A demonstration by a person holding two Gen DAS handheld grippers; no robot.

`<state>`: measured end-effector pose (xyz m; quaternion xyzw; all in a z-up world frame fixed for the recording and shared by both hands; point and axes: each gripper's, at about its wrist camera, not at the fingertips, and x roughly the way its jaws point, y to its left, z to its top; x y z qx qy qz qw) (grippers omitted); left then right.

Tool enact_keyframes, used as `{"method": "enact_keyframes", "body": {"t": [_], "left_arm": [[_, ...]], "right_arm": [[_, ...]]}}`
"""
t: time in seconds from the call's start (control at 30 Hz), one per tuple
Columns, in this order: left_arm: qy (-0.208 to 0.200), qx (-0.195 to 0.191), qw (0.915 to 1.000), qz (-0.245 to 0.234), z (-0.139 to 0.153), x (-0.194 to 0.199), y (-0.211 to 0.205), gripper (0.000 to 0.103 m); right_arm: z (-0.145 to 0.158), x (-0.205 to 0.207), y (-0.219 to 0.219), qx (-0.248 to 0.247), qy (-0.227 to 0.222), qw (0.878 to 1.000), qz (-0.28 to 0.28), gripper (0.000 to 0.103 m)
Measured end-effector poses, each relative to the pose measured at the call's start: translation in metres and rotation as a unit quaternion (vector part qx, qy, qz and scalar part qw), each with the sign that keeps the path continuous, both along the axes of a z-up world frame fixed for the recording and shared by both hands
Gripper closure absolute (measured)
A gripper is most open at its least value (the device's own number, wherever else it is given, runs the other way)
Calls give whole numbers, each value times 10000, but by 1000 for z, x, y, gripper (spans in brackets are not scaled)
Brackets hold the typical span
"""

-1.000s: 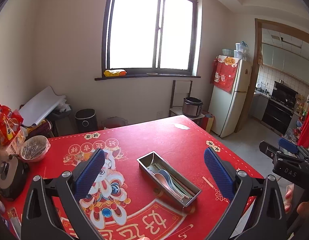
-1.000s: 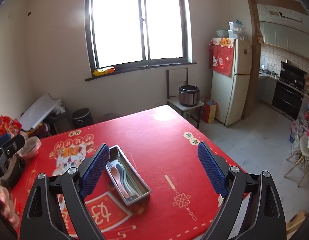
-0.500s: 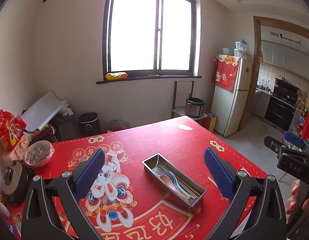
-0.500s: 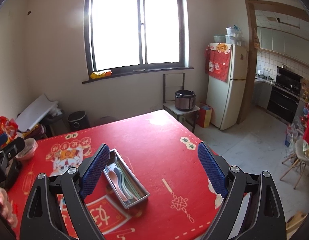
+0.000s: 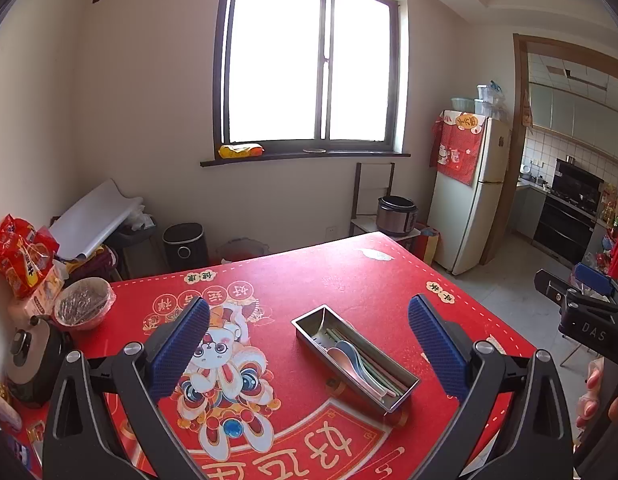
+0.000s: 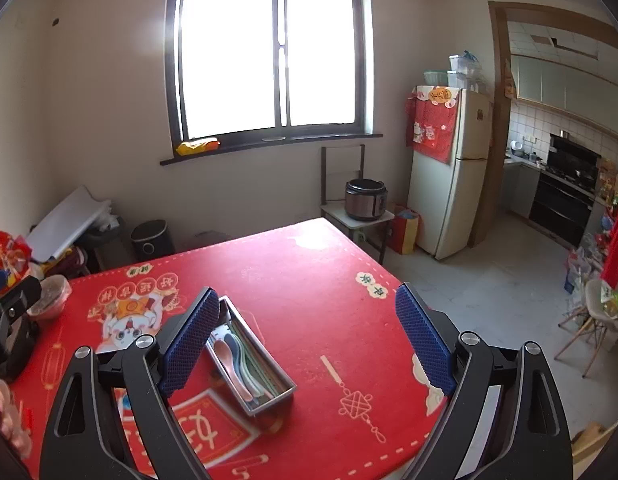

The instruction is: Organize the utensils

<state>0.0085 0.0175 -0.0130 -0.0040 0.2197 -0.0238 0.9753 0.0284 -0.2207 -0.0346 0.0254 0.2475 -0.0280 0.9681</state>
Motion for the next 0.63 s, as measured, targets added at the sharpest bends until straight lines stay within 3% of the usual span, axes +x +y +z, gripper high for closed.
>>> {"method": "enact_keyframes", "body": {"t": [0.63], "left_arm": [[51, 22, 10000, -59, -7, 0, -5, 6]], "right_arm": [[-5, -2, -8, -21, 129, 9997, -194, 16]]}}
